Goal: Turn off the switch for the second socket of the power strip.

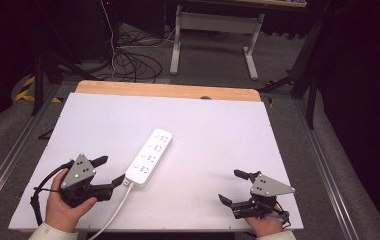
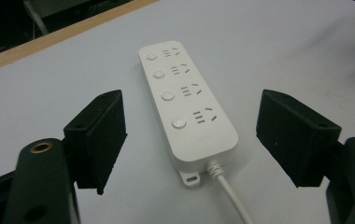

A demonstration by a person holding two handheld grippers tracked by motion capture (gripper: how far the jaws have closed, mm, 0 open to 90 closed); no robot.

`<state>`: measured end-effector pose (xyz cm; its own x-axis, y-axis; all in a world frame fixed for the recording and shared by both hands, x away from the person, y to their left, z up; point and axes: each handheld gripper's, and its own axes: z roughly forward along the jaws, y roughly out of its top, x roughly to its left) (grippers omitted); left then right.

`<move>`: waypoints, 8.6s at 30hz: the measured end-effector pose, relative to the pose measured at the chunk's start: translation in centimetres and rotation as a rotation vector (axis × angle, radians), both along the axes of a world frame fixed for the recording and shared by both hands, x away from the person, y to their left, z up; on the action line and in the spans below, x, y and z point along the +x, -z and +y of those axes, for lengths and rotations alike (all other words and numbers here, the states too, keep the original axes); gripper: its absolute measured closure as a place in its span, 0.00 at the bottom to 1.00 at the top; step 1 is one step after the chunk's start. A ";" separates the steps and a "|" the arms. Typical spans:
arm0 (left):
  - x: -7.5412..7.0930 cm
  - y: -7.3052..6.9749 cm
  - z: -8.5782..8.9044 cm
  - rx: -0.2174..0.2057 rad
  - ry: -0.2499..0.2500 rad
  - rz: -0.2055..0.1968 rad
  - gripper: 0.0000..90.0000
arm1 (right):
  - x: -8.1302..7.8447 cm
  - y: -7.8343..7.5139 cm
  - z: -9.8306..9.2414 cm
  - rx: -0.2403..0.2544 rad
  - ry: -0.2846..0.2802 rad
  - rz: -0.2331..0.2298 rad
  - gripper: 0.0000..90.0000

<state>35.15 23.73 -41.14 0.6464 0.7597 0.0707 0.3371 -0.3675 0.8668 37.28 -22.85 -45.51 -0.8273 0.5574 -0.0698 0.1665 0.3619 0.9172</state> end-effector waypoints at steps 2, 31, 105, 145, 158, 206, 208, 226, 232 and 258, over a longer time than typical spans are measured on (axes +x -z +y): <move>0.4 -0.2 -0.2 -0.001 0.008 0.005 0.28 | 0.0 0.0 0.0 0.000 0.000 0.000 0.11; 5.1 -1.6 -4.0 0.024 0.034 0.007 0.29 | 0.1 0.1 -0.1 0.010 -0.006 0.007 0.11; 13.2 3.3 -6.9 0.206 -0.002 0.364 1.00 | 0.1 0.1 0.0 0.005 -0.037 0.011 0.11; 12.7 3.7 -7.5 0.281 0.004 0.303 1.00 | 0.0 0.1 0.0 -0.001 -0.037 0.010 0.11; 12.5 3.7 -7.8 0.296 -0.011 0.291 1.00 | 0.0 0.2 0.1 -0.003 -0.038 0.011 0.11; 12.3 3.6 -8.2 0.240 0.003 0.326 1.00 | 0.2 0.3 0.2 -0.006 -0.038 0.020 0.11; 12.1 3.7 -8.4 0.251 0.002 0.306 0.98 | 0.2 0.3 0.2 -0.006 -0.036 0.021 0.11; 10.5 1.3 -8.1 0.185 0.035 0.242 0.83 | 0.2 0.3 0.2 -0.008 -0.037 0.023 0.11; 9.9 0.4 -7.9 0.165 0.039 0.219 0.77 | 0.2 0.3 0.2 -0.008 -0.037 0.021 0.11; 5.8 -3.6 -7.0 0.114 0.082 0.077 0.22 | 0.1 0.3 0.2 -0.009 -0.037 0.019 0.11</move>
<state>40.97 16.72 -37.57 0.7126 0.6942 0.1012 0.3656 -0.4906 0.7910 37.43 -22.65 -45.80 -0.8486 0.5258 -0.0587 0.1702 0.3762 0.9108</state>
